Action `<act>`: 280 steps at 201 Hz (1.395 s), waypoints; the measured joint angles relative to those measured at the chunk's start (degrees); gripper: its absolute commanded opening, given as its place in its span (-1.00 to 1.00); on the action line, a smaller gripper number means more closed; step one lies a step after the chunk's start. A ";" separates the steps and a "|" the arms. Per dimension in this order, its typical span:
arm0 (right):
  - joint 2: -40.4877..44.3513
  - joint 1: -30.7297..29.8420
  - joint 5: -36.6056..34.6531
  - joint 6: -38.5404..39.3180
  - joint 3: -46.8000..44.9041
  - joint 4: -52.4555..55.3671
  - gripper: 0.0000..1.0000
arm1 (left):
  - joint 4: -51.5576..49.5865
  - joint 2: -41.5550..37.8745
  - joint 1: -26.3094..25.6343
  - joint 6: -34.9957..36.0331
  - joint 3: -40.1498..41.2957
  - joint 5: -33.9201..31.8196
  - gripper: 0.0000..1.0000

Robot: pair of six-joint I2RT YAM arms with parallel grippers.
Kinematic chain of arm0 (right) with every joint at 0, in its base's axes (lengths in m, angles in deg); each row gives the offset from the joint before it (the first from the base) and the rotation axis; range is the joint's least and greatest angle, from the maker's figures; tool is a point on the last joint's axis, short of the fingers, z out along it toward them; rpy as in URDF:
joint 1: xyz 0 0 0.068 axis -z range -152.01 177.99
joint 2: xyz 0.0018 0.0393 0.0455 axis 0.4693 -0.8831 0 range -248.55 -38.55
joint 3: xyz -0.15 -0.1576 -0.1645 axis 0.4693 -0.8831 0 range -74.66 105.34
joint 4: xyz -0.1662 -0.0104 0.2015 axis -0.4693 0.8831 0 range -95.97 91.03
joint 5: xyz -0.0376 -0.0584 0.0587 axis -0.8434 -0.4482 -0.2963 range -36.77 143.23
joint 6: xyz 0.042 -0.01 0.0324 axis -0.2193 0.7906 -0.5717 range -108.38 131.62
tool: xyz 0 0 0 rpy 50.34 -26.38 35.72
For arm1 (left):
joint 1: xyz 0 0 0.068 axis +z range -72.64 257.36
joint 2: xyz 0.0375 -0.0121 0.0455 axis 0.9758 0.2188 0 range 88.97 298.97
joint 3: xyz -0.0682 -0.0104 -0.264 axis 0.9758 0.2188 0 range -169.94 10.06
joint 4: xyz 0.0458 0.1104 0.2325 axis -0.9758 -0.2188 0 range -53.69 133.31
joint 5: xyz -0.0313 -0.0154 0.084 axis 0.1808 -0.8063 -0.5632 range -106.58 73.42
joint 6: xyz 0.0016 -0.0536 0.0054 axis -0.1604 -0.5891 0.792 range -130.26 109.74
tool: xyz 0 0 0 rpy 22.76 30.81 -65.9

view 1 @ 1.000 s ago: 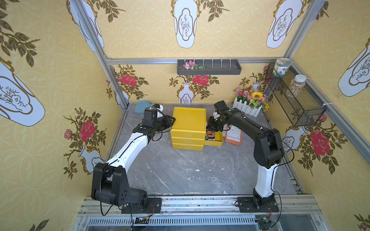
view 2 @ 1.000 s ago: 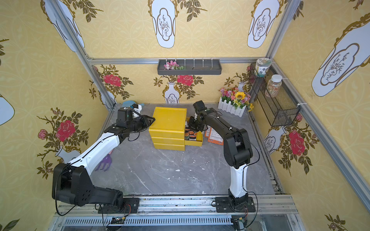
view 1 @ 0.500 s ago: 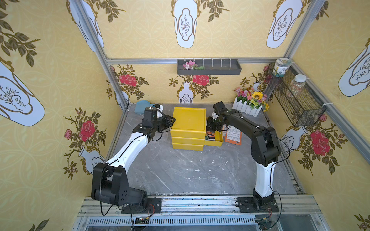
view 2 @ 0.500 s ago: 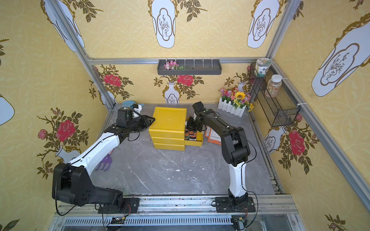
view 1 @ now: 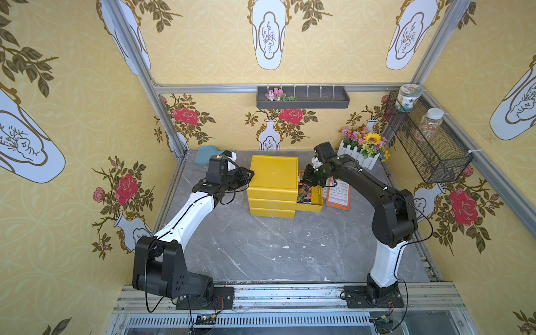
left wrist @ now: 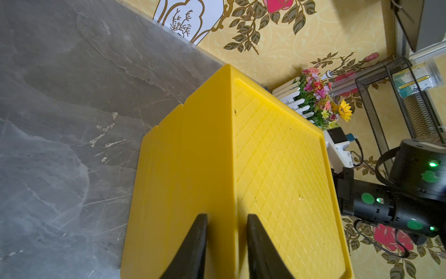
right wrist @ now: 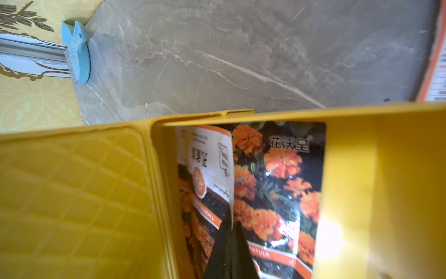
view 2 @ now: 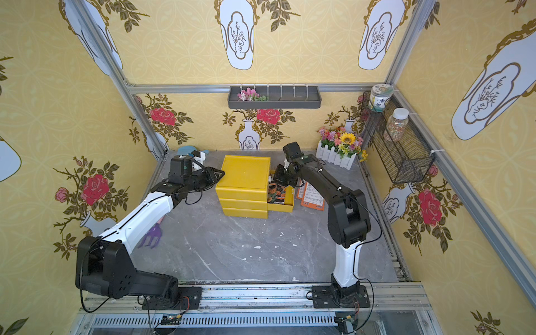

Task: Take the seed bags out of the drawer
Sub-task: Pick up the seed packet from the drawer, then place the seed packet at the center of the board.

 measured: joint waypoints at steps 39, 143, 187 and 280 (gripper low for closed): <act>4.13 1.38 -2.21 2.69 0.37 3.72 -1.00 | -0.02 0.04 0.00 0.00 -0.02 0.02 -0.36; 13.55 13.84 -1.14 7.69 2.60 10.36 -1.00 | -1.66 0.83 0.00 0.02 -1.53 0.22 -0.36; 15.43 20.61 -0.50 9.38 2.21 10.64 -1.00 | -2.03 0.87 0.00 0.04 -1.79 0.22 -0.36; 8.76 22.71 -6.64 14.32 -3.69 11.72 -1.00 | -2.16 0.94 0.00 0.22 -1.90 0.31 -0.36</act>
